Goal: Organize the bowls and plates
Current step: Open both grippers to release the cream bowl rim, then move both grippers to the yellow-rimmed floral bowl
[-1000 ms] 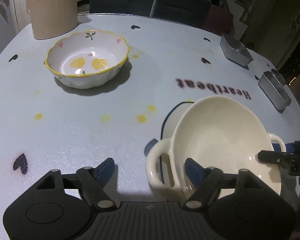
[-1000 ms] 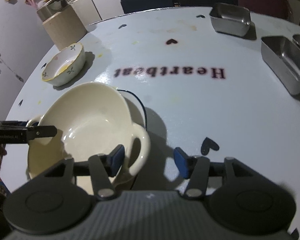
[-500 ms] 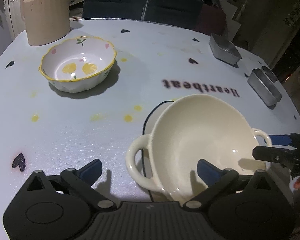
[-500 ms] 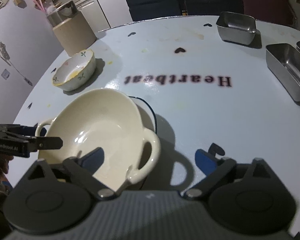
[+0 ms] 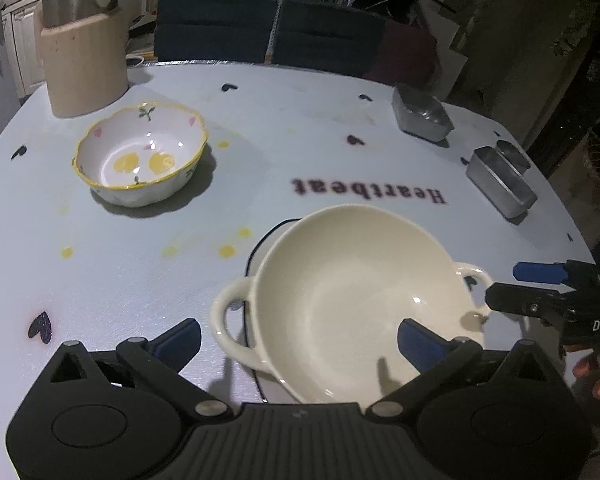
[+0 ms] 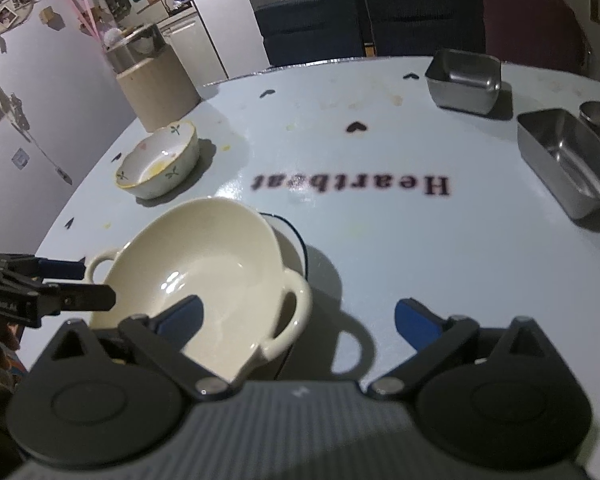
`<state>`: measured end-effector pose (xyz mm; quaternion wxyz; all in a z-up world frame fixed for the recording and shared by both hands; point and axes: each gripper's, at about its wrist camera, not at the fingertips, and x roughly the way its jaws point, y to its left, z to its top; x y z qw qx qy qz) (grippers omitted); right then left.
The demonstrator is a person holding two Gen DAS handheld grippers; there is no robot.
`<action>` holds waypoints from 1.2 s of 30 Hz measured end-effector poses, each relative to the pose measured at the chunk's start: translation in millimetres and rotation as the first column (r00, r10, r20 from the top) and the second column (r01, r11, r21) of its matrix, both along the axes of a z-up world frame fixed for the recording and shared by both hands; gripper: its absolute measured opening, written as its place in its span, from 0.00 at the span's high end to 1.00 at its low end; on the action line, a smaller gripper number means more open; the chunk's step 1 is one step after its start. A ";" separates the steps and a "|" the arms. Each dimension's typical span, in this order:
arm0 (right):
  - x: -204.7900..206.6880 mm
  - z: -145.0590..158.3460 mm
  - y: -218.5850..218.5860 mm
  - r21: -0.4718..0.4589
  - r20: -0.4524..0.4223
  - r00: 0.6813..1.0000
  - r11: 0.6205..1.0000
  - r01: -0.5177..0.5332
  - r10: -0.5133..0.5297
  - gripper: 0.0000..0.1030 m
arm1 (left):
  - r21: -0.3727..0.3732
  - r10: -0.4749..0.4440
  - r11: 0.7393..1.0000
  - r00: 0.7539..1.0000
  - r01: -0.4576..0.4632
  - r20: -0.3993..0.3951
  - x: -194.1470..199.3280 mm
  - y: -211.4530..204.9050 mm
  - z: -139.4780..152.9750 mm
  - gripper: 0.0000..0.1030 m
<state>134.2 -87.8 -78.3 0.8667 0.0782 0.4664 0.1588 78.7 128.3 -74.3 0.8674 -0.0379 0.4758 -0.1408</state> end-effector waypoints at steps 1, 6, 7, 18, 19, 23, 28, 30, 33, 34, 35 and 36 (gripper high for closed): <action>-1.2 2.2 -0.8 0.001 0.008 1.000 1.000 0.000 0.000 0.00 | -0.002 -0.003 1.000 1.000 0.003 0.007 -2.1 -1.6 3.3 0.00; -7.1 17.9 -5.7 0.009 0.066 0.998 1.000 -0.015 0.014 0.00 | -0.016 -0.002 1.000 0.998 0.003 0.063 -12.2 -8.2 24.1 0.00; -7.9 21.8 -6.4 0.009 0.081 0.997 1.000 -0.018 0.017 0.00 | -0.024 0.003 1.000 0.997 -0.001 0.080 -13.0 -9.0 29.7 0.00; 5.7 74.8 -16.8 -0.014 0.303 0.953 1.000 0.010 -0.006 0.00 | -0.121 0.159 0.984 0.946 -0.130 0.281 6.0 6.6 89.0 0.00; 10.3 79.6 -16.3 -0.016 0.321 0.947 1.000 0.015 -0.009 0.00 | -0.126 0.181 0.981 0.939 -0.150 0.291 10.3 10.3 91.7 0.00; 33.1 97.1 -5.4 -0.028 0.399 0.917 1.000 0.011 0.001 0.00 | -0.168 0.278 0.957 0.917 -0.238 0.285 32.2 32.8 94.2 0.00; 65.8 110.2 20.6 -0.010 0.407 0.912 0.998 -0.058 0.056 0.00 | -0.164 0.376 0.925 0.893 -0.343 0.248 69.7 65.5 85.2 0.00; 80.2 113.0 36.5 0.007 0.402 0.912 0.996 -0.093 0.082 0.00 | -0.157 0.398 0.916 0.884 -0.369 0.244 80.7 77.7 80.8 0.00; 103.5 112.9 62.9 0.018 0.370 0.924 0.994 -0.109 0.095 0.01 | -0.150 0.435 0.900 0.867 -0.409 0.243 93.1 96.3 74.6 0.01; 111.3 111.5 71.9 0.031 0.356 0.929 0.992 -0.123 0.104 0.02 | -0.151 0.443 0.896 0.864 -0.417 0.241 97.9 102.6 72.2 0.01; 121.7 107.8 82.1 0.050 0.334 0.937 0.990 -0.131 0.107 0.03 | -0.147 0.451 0.892 0.860 -0.427 0.239 103.0 108.5 69.6 0.02; 129.4 103.7 90.9 0.068 0.311 0.945 0.989 -0.129 0.102 0.05 | -0.140 0.458 0.889 0.856 -0.436 0.241 107.0 113.8 66.7 0.06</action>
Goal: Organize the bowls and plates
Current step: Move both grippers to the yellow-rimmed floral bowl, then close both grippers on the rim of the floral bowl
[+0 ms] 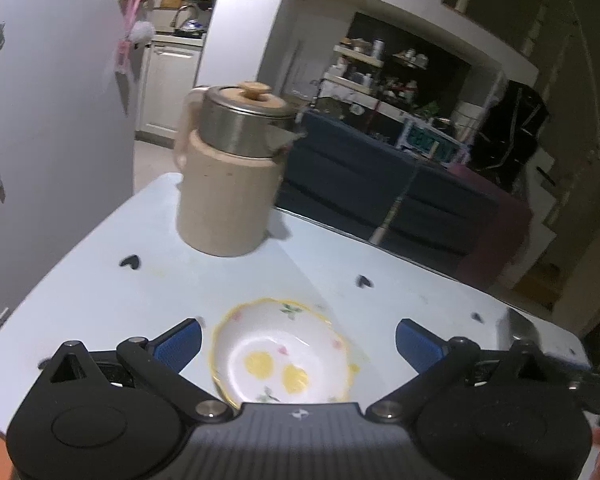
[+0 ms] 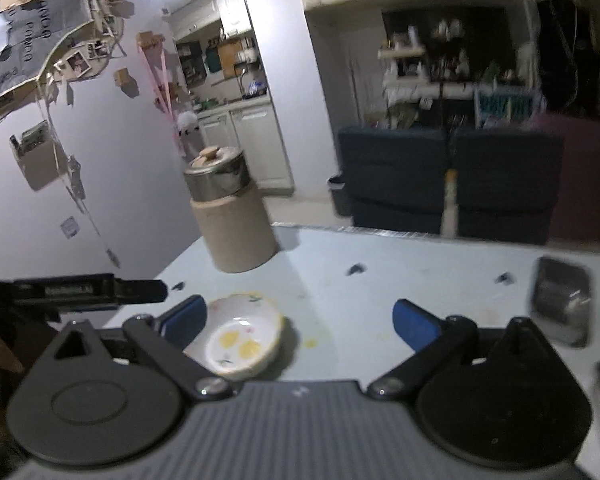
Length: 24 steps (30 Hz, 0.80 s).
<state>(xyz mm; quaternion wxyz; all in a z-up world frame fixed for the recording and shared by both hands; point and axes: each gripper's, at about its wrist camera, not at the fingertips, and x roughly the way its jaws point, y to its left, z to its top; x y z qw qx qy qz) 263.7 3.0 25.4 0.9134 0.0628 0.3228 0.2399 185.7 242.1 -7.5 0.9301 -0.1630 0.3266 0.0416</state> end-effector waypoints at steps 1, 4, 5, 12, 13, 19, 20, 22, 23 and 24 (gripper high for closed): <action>10.9 -6.1 8.2 0.020 -0.035 0.999 1.000 0.006 -0.005 0.09 | 0.010 0.007 1.000 1.000 -0.007 -0.006 4.9 5.8 -3.1 0.09; 33.1 -24.6 26.8 0.070 -0.133 0.991 0.997 0.030 -0.020 0.16 | 0.032 0.024 0.999 0.998 -0.022 -0.052 19.9 20.8 -17.3 0.24; 38.0 -34.1 32.9 0.089 -0.167 0.986 0.996 0.033 -0.017 0.18 | 0.031 0.033 0.999 0.997 -0.031 -0.073 24.8 26.6 -24.0 0.29; 70.4 -91.4 66.8 0.130 -0.334 0.942 0.987 0.091 -0.043 0.42 | 0.038 0.030 0.999 0.978 -0.022 -0.205 53.0 52.5 -68.4 0.54; 74.4 -99.3 70.8 0.121 -0.349 0.936 0.988 0.100 -0.052 0.45 | 0.034 0.015 0.999 0.977 -0.008 -0.214 55.8 54.1 -72.5 0.55; 90.4 -135.4 90.5 0.098 -0.408 0.910 0.987 0.127 -0.077 0.64 | 0.037 -0.033 0.998 0.966 0.044 -0.258 69.7 52.1 -91.3 0.79; 91.1 -139.2 92.8 0.093 -0.416 0.906 0.988 0.126 -0.076 0.66 | 0.032 -0.039 0.998 0.963 0.049 -0.266 73.2 52.2 -94.7 0.83; 93.1 -148.4 98.6 0.076 -0.420 0.904 0.990 0.123 -0.080 0.71 | 0.035 -0.054 0.997 0.959 0.067 -0.278 77.4 50.2 -99.8 0.84; 93.5 -151.2 100.1 0.069 -0.418 0.905 0.990 0.122 -0.083 0.74 | 0.036 -0.061 0.997 0.958 0.074 -0.280 79.2 48.9 -101.5 0.88; 94.5 -154.0 101.0 0.061 -0.417 0.905 0.991 0.122 -0.086 0.78 | 0.033 -0.068 0.996 0.957 0.081 -0.283 80.9 47.9 -103.0 0.91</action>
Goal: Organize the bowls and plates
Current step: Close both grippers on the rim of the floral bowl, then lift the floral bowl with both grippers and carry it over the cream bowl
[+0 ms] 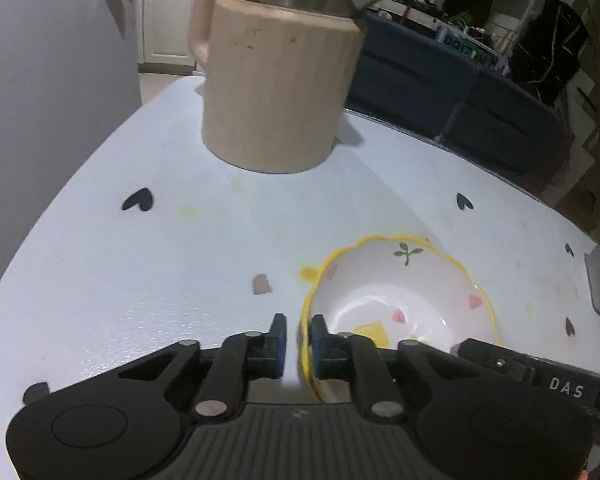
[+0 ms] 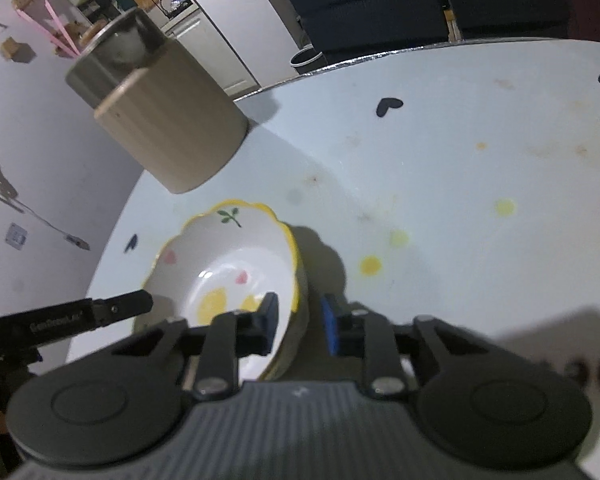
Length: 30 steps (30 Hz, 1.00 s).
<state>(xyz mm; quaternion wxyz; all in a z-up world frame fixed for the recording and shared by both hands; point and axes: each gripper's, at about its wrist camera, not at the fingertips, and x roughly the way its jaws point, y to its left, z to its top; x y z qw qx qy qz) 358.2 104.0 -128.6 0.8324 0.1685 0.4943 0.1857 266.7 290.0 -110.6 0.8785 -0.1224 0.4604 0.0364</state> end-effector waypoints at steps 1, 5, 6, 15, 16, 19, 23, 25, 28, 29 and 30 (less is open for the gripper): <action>0.3 -1.7 1.1 0.000 0.002 1.000 1.000 -0.004 0.004 0.80 | -0.001 -0.004 1.000 1.000 0.004 -0.006 1.7 -0.8 -1.4 0.91; 7.3 -6.3 9.1 -0.022 0.013 0.999 0.999 -0.038 0.038 0.84 | 0.016 -0.020 1.000 0.999 0.020 -0.038 5.9 -5.2 -8.1 0.88; 9.1 -7.9 12.4 -0.032 0.013 0.999 0.999 -0.044 0.044 0.84 | 0.015 -0.021 1.000 0.999 0.021 -0.042 6.3 -5.7 -8.9 0.88; 14.2 -10.1 21.1 -0.075 0.032 0.996 0.994 -0.078 0.080 0.85 | -0.026 0.003 1.000 0.999 -0.004 -0.042 3.8 -3.8 -11.7 0.92; 15.3 -10.2 22.4 -0.078 0.034 0.996 0.994 -0.078 0.081 0.86 | -0.011 -0.009 1.000 0.999 0.008 -0.036 2.3 -6.6 -10.2 0.92; 13.4 -9.1 24.8 -0.105 0.048 0.995 0.991 -0.088 0.093 0.86 | 0.019 -0.028 0.999 0.999 0.029 -0.019 -4.2 -13.9 -3.6 0.93; 8.2 -3.5 23.2 -0.136 0.055 0.991 0.984 -0.115 0.123 0.86 | 0.027 -0.043 0.999 0.999 0.043 0.006 -17.6 -21.5 6.7 0.92; 2.9 4.1 20.1 -0.140 0.074 0.989 0.984 -0.114 0.125 0.86 | 0.029 -0.053 0.998 0.998 0.052 0.036 -26.0 -25.3 16.5 0.92; -6.6 20.8 11.9 -0.131 0.105 0.987 0.986 -0.105 0.119 0.86 | 0.036 -0.064 0.997 0.994 0.061 0.088 -38.9 -33.8 34.3 0.92; -10.1 27.5 8.6 -0.130 0.119 0.985 0.986 -0.105 0.121 0.86 | 0.039 -0.071 0.997 0.992 0.067 0.104 -43.3 -37.4 40.0 0.92; -14.0 33.9 5.4 -0.129 0.132 0.984 0.986 -0.104 0.121 0.86 | 0.040 -0.079 0.996 0.989 0.075 0.122 -48.8 -41.8 46.6 0.92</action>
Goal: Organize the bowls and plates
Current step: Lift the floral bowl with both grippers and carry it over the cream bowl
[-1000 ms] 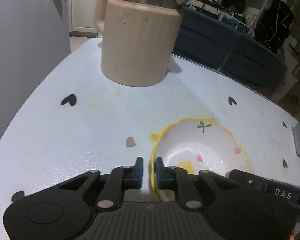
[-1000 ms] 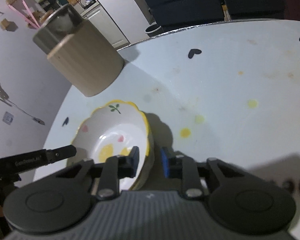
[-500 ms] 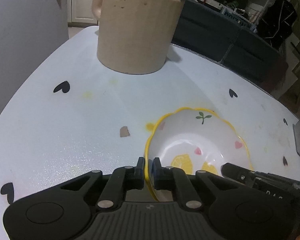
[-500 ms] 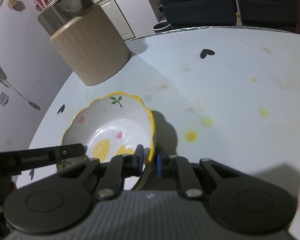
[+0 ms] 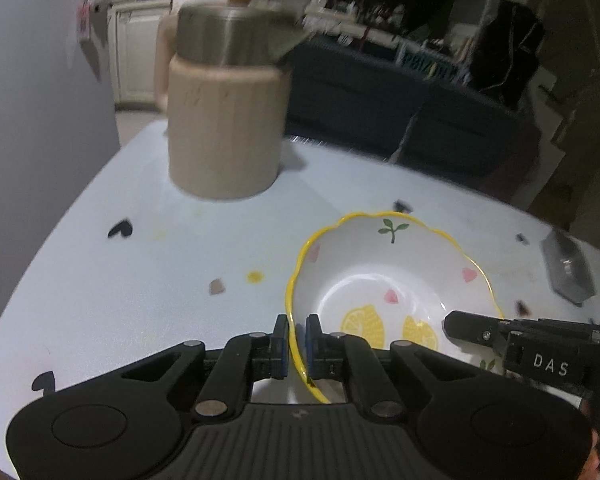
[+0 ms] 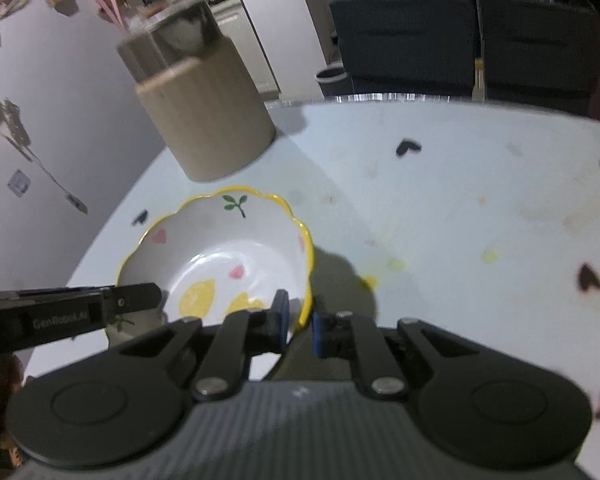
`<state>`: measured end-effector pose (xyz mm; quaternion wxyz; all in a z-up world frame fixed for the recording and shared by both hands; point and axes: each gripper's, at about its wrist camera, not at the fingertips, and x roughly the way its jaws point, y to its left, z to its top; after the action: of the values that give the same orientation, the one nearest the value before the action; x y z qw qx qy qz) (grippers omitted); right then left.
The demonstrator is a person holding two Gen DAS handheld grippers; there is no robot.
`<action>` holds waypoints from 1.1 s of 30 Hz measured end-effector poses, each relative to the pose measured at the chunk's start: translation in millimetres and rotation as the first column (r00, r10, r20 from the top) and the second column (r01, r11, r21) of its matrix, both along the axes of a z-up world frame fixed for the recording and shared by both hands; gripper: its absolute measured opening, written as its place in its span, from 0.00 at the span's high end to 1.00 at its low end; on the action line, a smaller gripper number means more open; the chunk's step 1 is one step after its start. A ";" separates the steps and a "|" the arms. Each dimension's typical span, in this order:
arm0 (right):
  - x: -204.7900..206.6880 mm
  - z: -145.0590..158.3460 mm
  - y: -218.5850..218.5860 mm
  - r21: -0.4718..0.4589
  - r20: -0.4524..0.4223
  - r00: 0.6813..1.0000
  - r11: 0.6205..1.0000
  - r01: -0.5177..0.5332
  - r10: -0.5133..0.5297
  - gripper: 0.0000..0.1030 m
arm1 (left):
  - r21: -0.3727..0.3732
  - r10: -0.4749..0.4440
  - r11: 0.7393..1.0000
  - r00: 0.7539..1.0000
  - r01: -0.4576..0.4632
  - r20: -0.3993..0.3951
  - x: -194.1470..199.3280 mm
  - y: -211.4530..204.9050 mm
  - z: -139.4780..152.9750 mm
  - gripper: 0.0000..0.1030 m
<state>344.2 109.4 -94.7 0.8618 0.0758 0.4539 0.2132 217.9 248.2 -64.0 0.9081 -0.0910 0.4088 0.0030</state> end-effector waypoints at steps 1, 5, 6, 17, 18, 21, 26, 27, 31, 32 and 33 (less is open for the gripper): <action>-4.3 6.5 -4.0 0.005 0.012 1.000 1.000 0.002 -0.002 0.86 | 0.004 -0.011 1.000 1.000 0.011 0.014 -4.4 -5.1 5.8 0.92; -23.6 29.9 -24.2 0.022 0.053 0.998 1.000 0.022 -0.023 0.87 | -0.006 -0.044 0.999 0.998 0.044 0.053 -22.4 -26.1 25.4 0.92; -29.0 36.0 -31.4 0.027 0.060 0.998 0.999 0.030 -0.032 0.87 | -0.010 -0.051 0.999 0.997 0.052 0.063 -26.9 -31.7 29.6 0.92; -100.5 83.8 -115.8 0.053 0.110 0.987 0.992 0.112 -0.117 0.90 | 0.017 -0.192 0.981 0.965 0.192 0.180 -83.4 -106.1 60.8 0.93; -107.8 85.5 -121.8 0.051 0.113 0.986 0.992 0.118 -0.123 0.91 | 0.016 -0.202 0.979 0.962 0.203 0.183 -87.4 -112.5 60.3 0.93; -130.6 89.2 -143.5 0.044 0.113 0.983 0.989 0.141 -0.145 0.92 | 0.003 -0.232 0.972 0.955 0.236 0.186 -96.7 -127.9 57.5 0.94; -155.9 84.1 -172.8 0.051 0.084 0.979 0.982 0.183 -0.186 0.92 | 0.003 -0.272 0.961 0.947 0.276 0.171 -111.5 -148.2 47.2 0.94; -160.7 81.2 -178.0 0.052 0.083 0.978 0.981 0.189 -0.193 0.92 | 0.010 -0.278 0.960 0.947 0.281 0.163 -113.2 -150.3 44.6 0.94; -176.3 65.8 -193.9 0.068 0.050 0.977 0.977 0.202 -0.205 0.93 | 0.024 -0.303 0.953 0.944 0.302 0.128 -117.3 -154.8 32.5 0.94; -178.6 61.0 -197.2 0.079 0.030 0.977 0.975 0.206 -0.209 0.93 | 0.028 -0.307 0.952 0.944 0.306 0.120 -118.2 -154.9 30.0 0.94; -181.4 57.4 -199.1 0.087 0.016 0.977 0.974 0.209 -0.211 0.93 | 0.031 -0.310 0.951 0.944 0.309 0.112 -118.8 -154.4 27.2 0.94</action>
<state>162.9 -89.7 -37.3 0.8811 0.1573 0.4231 0.1410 99.1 93.9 -36.9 0.9199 -0.0199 0.3649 -0.1423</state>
